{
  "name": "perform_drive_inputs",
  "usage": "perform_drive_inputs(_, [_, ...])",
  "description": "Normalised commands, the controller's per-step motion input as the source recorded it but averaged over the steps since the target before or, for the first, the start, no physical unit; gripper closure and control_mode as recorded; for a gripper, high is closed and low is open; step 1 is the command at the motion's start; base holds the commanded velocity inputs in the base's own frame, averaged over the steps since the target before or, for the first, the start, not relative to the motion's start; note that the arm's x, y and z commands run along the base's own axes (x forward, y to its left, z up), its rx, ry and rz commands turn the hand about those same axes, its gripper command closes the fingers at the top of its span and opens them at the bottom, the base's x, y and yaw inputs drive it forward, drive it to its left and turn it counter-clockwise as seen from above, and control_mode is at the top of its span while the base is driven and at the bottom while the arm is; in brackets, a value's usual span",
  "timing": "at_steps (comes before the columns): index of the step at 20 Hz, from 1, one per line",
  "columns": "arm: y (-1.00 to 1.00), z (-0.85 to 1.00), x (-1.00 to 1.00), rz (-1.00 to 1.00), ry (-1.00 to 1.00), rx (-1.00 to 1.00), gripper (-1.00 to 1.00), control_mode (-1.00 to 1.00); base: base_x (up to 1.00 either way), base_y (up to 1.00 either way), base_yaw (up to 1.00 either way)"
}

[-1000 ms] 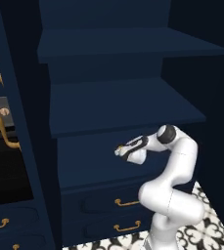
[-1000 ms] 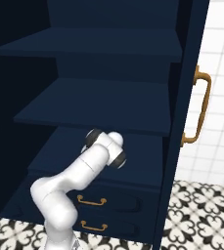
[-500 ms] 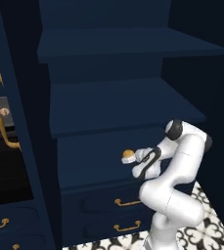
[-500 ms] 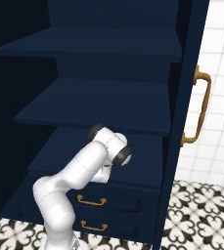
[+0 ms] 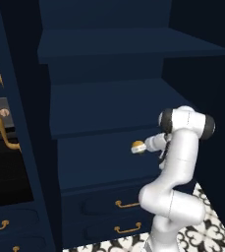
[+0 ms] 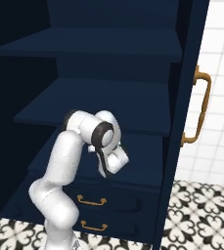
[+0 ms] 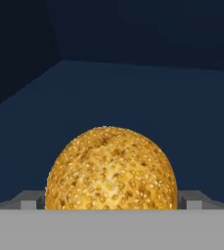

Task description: Open the cabinet, pick up the bread from the cabinet and place it in the basket. Then move the basket to the dining counter.

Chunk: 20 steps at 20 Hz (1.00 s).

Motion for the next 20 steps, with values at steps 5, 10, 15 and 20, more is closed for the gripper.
perform_drive_inputs(5, [-0.27,0.0,-0.99,-0.07,-0.05,0.01,1.0,-1.0,0.0,0.0,0.0])
perform_drive_inputs(10, [-0.05,0.23,-1.0,-0.08,-0.07,0.01,1.0,-1.0,0.0,0.0,0.0])
perform_drive_inputs(15, [-0.22,0.07,-1.0,-0.14,0.0,0.0,1.0,-1.0,0.0,0.0,0.0])
perform_drive_inputs(20, [-0.05,0.88,-0.9,-0.13,-0.06,0.0,1.0,-1.0,0.0,0.0,0.0])
